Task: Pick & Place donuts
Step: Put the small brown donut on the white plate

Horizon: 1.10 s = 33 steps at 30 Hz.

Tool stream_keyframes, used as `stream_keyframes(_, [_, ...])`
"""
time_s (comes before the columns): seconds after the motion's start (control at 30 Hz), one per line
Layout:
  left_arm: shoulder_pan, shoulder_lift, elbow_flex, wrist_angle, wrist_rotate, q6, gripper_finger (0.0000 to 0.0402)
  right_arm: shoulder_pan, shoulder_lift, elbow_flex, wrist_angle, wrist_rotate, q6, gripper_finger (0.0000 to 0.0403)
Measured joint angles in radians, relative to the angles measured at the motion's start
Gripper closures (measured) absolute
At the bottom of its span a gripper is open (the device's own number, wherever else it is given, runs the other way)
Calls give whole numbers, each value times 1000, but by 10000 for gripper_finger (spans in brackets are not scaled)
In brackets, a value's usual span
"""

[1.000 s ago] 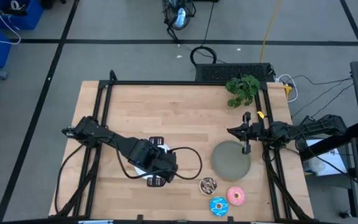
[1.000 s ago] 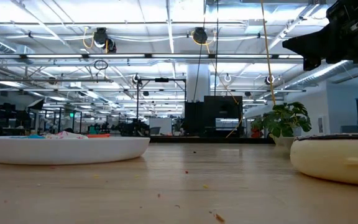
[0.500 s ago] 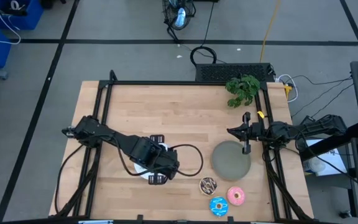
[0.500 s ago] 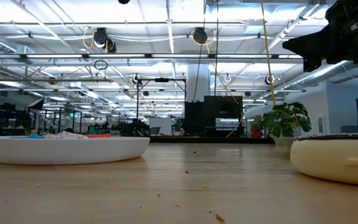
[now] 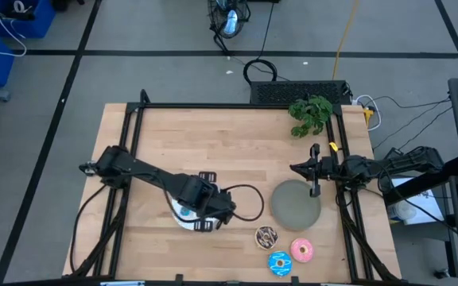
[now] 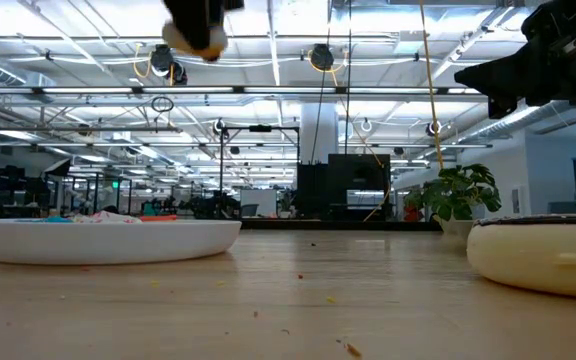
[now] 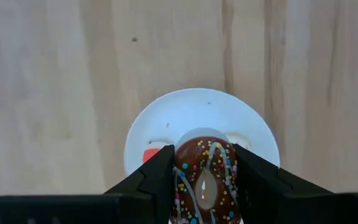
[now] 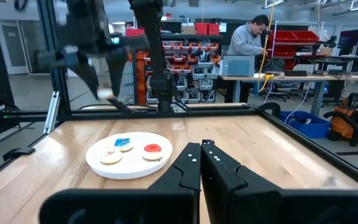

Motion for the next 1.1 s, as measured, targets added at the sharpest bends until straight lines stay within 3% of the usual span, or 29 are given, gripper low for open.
stream_keyframes(0.23, [81,0,-301,264,94,106,256,0,0,0,0,1,-7,403])
stream_keyframes(0.4, [132,2,-449,385,149,100,256,0,0,0,0,1,-16,403])
stream_keyframes(0.6, [144,2,-511,530,186,95,256,0,0,0,0,2,-25,403])
stream_keyframes(1.1, [141,-1,-616,665,148,90,256,0,0,0,1,3,-18,403])
